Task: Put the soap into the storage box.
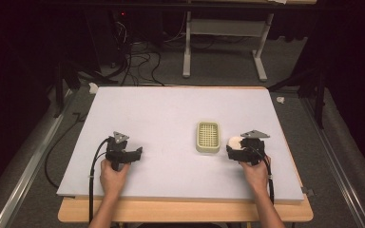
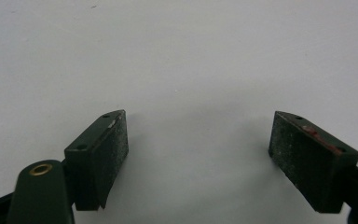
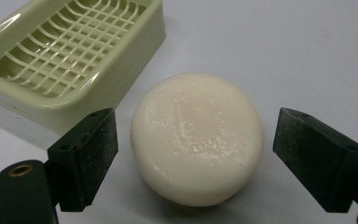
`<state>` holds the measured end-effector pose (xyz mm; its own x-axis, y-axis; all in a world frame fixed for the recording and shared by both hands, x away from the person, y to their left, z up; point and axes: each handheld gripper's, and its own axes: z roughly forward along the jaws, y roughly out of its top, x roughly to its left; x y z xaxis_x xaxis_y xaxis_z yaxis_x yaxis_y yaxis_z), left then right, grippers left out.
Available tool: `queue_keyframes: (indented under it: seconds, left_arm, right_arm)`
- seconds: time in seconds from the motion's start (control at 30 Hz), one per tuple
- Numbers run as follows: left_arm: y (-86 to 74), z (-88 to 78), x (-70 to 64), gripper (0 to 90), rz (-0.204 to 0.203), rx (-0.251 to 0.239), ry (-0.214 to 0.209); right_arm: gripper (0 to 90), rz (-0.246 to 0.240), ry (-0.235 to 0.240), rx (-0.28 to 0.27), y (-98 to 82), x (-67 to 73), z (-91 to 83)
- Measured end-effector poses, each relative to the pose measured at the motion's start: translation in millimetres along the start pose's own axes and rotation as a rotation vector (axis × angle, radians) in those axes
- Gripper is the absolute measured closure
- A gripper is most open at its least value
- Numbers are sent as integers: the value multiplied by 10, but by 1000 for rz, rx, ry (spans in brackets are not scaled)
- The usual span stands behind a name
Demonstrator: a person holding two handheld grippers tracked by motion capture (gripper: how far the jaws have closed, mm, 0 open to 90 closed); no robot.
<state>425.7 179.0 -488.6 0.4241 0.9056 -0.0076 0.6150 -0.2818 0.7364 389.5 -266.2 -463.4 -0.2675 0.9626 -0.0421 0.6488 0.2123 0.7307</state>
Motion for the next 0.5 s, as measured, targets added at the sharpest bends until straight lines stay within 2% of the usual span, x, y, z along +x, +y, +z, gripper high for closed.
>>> queue_keyframes:
  seconds: [0.17, 0.4, 0.5]
  left_arm:
    - [0, -1, 0, 201, 1, 1, -1]
    - [0, -1, 1, 201, 0, 1, -1]
    - [0, -1, 1, 201, 0, 1, -1]
  right_arm:
    - [166, -1, 6, 15, 3, 1, 55]
    - [241, 7, -2, 8, 6, 7, 74]
    - [243, 6, -3, 5, 6, 4, 76]
